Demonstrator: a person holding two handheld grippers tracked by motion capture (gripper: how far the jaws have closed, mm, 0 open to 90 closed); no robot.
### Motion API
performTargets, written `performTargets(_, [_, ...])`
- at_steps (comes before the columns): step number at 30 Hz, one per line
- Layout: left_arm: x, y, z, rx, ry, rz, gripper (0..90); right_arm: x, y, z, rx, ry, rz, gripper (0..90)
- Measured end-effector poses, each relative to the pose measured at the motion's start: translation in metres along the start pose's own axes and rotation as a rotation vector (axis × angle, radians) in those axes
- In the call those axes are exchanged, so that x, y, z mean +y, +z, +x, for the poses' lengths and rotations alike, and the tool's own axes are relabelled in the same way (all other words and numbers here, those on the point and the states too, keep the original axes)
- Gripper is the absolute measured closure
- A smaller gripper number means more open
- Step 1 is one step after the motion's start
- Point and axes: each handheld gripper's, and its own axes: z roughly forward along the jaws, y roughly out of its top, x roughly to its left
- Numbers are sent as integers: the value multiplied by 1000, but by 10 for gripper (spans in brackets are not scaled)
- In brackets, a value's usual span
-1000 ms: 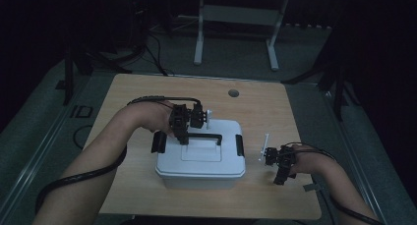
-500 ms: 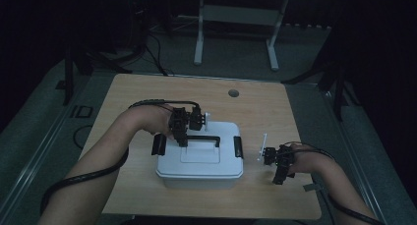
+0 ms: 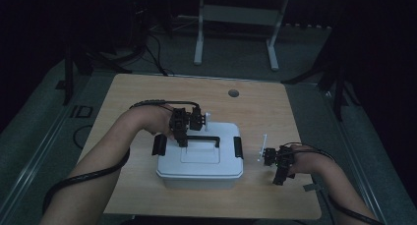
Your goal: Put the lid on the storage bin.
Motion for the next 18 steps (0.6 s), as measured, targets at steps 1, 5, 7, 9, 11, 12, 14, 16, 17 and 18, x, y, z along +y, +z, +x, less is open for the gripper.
performTargets(1, [0, 0, 0, 1, 1, 0, 829, 0, 0, 0, 0, 0, 0, 172])
performTargets(5, [-3, -1, 2, 19, -37, -12, 763, 0, -1, 0, -1, -1, -4, 172])
performTargets(7, [-5, -1, 3, 35, -54, -18, 658, 0, -1, 0, -1, 0, -2, 172])
performTargets(9, [-8, -2, 3, 44, -83, -30, 532, 1, -2, 0, -4, -3, -1, 172])
performTargets(11, [-12, -4, 4, 57, -125, -54, 369, 1, -2, 0, -3, -3, -3, 172])
performTargets(12, [-14, -5, 6, 40, -156, -66, 312, 1, -2, 0, -3, -3, -3, 172])
performTargets(14, [-18, -7, 7, 53, -192, -70, 201, 1, -3, -1, -6, -3, -2, 172])
performTargets(16, [-22, -8, 7, 59, -210, -72, 95, 2, -4, -1, -6, -1, -6, 172])
performTargets(17, [-25, -8, 7, 63, -210, -70, 54, 2, -4, -1, -6, -1, -7, 172])
performTargets(18, [-27, -9, 7, 76, -212, -72, 10, 2, -4, 0, -5, -2, -7, 172])
